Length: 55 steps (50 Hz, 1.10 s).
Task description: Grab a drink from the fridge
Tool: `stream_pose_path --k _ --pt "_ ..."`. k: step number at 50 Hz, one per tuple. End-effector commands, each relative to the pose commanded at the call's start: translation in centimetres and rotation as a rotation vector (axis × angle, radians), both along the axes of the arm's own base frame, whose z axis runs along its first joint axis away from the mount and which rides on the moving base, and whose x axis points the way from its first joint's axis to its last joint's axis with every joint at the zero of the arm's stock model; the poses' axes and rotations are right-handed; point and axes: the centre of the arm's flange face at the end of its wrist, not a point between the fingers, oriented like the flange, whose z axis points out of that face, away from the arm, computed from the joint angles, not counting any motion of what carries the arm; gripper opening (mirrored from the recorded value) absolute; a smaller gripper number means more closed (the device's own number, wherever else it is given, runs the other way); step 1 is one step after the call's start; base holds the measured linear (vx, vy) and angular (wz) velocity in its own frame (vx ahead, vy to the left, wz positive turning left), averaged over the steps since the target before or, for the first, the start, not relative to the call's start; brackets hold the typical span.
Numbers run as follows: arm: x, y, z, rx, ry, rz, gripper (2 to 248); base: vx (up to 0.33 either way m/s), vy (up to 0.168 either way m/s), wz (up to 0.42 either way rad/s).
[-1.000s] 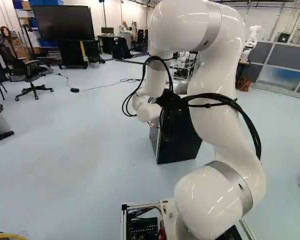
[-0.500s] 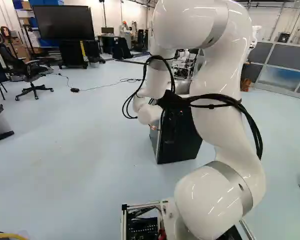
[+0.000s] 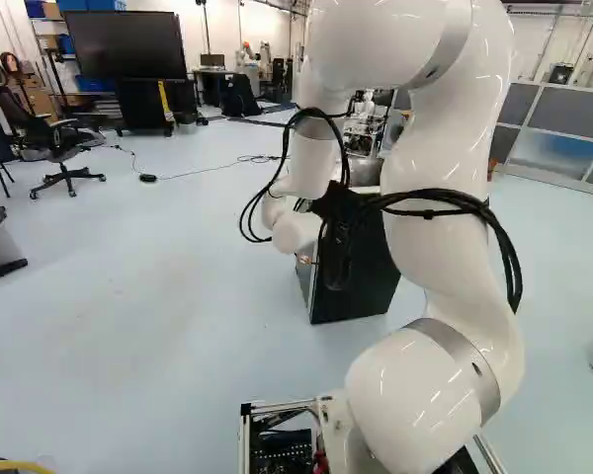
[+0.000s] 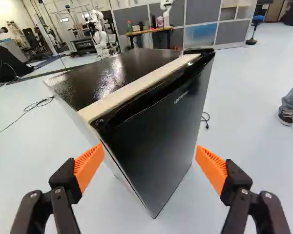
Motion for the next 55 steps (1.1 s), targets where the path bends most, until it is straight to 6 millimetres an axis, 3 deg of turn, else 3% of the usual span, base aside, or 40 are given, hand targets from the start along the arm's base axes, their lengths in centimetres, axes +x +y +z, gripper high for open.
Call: stream_pose_path --k 28,55 --pt "-1.5 2.4 0.1 -0.003 0.008 0.068 247 0.0 0.0 0.0" --pt "0.5 4.2 -0.1 0.005 -0.011 0.089 247 0.0 0.0 0.0"
